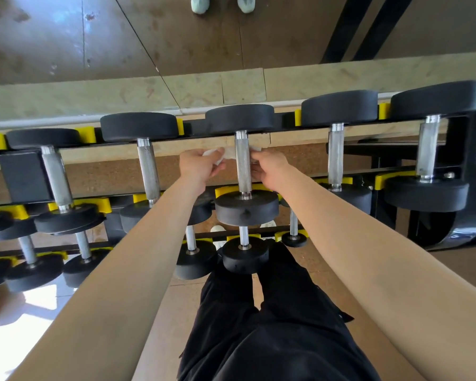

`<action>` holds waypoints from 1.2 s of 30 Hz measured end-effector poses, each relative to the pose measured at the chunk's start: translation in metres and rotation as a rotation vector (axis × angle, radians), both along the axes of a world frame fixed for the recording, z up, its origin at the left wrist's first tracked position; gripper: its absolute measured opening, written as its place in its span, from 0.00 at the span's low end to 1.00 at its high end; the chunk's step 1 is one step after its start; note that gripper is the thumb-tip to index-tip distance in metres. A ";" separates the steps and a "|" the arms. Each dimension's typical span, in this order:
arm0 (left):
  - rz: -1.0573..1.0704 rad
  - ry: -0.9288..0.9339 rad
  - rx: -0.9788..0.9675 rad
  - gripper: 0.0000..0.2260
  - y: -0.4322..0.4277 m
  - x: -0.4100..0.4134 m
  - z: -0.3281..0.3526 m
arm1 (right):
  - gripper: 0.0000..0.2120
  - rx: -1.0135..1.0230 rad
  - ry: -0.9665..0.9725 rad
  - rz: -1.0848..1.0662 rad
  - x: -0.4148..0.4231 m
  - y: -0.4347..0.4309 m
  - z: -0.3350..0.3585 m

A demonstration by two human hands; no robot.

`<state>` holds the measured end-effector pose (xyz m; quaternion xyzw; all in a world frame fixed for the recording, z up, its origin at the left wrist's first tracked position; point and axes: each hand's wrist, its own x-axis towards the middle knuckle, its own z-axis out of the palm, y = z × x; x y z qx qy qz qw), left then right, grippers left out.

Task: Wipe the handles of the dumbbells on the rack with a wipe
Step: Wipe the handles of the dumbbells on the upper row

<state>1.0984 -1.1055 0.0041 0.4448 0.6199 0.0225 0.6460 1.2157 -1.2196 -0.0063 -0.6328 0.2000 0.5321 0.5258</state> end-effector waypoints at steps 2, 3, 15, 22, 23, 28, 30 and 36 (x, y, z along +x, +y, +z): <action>0.058 -0.031 -0.034 0.14 0.004 0.008 0.003 | 0.11 0.034 0.040 -0.078 0.007 0.007 0.007; 0.095 -0.071 -0.072 0.13 0.002 0.014 0.005 | 0.11 0.054 0.059 -0.128 0.012 0.008 0.010; 0.523 -0.314 -0.113 0.08 -0.011 0.003 0.016 | 0.14 0.155 0.042 -0.281 -0.003 0.006 0.020; 0.319 -0.224 -0.078 0.02 -0.039 0.032 0.022 | 0.16 0.145 0.011 -0.411 0.023 -0.026 0.023; 0.320 -0.222 -0.082 0.02 -0.039 0.033 0.021 | 0.18 0.155 0.017 -0.419 0.022 -0.029 0.023; 0.412 -0.281 -0.045 0.04 -0.020 -0.004 0.017 | 0.13 0.154 0.040 -0.206 0.000 -0.006 0.023; 0.394 -0.271 -0.033 0.05 -0.016 -0.017 0.014 | 0.11 0.109 0.028 -0.185 -0.002 -0.002 0.022; 0.174 -0.208 -0.051 0.08 -0.030 0.004 0.008 | 0.12 0.075 0.001 -0.386 0.014 -0.033 0.018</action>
